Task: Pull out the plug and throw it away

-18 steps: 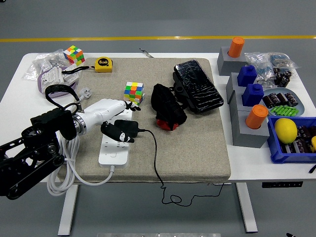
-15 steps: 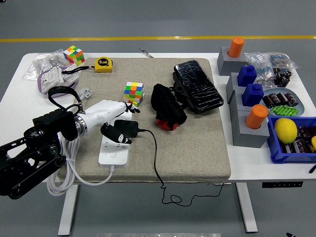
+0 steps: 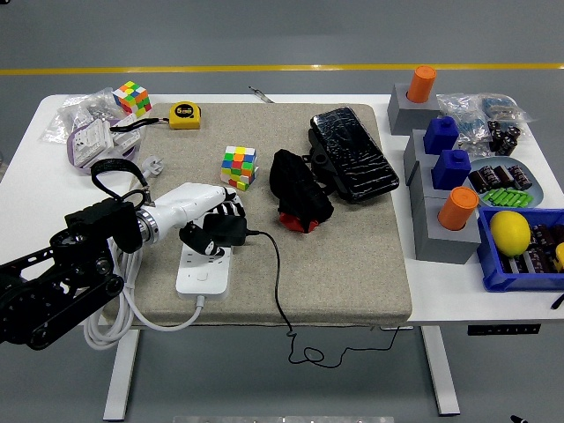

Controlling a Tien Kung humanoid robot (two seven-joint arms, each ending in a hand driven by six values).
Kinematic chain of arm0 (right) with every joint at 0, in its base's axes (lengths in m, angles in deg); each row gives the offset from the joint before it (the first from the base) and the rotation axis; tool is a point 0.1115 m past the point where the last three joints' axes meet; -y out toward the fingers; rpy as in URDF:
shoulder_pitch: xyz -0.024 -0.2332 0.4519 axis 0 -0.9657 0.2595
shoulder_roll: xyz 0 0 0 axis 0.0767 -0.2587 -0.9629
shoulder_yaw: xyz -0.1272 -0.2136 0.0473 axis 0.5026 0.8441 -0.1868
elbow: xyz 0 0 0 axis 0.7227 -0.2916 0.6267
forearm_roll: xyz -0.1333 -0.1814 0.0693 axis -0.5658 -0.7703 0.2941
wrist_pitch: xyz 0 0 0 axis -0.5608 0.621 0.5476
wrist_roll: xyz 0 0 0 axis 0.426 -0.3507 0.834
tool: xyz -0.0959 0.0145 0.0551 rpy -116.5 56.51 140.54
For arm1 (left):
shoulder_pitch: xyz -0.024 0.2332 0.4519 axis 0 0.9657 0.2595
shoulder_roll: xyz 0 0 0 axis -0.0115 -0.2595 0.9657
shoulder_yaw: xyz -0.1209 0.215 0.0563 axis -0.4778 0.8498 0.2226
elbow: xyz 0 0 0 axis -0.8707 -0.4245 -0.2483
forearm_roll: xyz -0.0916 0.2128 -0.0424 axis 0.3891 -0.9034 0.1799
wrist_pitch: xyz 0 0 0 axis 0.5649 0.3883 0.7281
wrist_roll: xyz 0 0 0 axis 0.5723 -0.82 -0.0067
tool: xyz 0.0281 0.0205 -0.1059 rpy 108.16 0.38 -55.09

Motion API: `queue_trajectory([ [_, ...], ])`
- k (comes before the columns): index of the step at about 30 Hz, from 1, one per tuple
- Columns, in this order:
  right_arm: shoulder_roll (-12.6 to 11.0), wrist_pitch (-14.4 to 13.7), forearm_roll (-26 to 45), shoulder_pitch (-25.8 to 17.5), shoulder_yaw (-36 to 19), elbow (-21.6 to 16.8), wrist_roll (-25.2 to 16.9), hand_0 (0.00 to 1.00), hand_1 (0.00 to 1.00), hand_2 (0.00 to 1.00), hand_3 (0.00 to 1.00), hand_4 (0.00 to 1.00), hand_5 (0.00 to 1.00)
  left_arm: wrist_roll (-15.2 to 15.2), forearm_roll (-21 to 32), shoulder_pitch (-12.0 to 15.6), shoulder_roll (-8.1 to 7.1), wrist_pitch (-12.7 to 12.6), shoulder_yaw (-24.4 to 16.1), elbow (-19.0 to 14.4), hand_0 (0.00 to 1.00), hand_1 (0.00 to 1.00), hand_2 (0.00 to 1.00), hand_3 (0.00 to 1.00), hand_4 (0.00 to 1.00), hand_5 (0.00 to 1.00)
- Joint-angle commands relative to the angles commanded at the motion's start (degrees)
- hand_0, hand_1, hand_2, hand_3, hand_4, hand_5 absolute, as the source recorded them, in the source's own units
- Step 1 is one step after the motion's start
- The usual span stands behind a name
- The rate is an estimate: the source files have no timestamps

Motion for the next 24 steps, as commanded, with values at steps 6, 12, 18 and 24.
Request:
queue_trajectory([
  [6, 0.0, 0.0, 0.1, 0.0, 0.1, 0.0, 0.0, 0.640, 0.676, 0.686, 0.607, 0.998, 0.491, -0.4, 0.9, -0.3, 0.25, -0.6, 0.3, 0.8, 0.403, 0.474, 0.477, 0.525, 0.823, 0.002],
  [12, 0.0, 0.0, 0.0, 0.1, 0.0, 0.0, 0.0, 0.641, 0.676, 0.687, 0.607, 0.998, 0.492, -1.6, 1.1, -0.5, 0.37, -1.4, 1.0, 1.5, 0.339, 0.415, 0.448, 0.533, 0.772, 0.002],
  [18, 0.0, 0.0, 0.0, 0.1, 0.0, 0.0, 0.0, 0.641, 0.676, 0.686, 0.607, 0.998, 0.491, -1.8, 1.1, -0.7, 0.33, -1.1, 0.9, 0.7, 0.301, 0.394, 0.438, 0.526, 0.728, 0.002],
  [24, 0.0, 0.0, 0.1, 0.1, 0.1, 0.0, 0.0, 0.641, 0.677, 0.687, 0.607, 0.998, 0.491, -1.1, -1.0, -1.3, 0.06, 0.2, 0.6, -0.9, 0.293, 0.387, 0.432, 0.524, 0.723, 0.002],
])
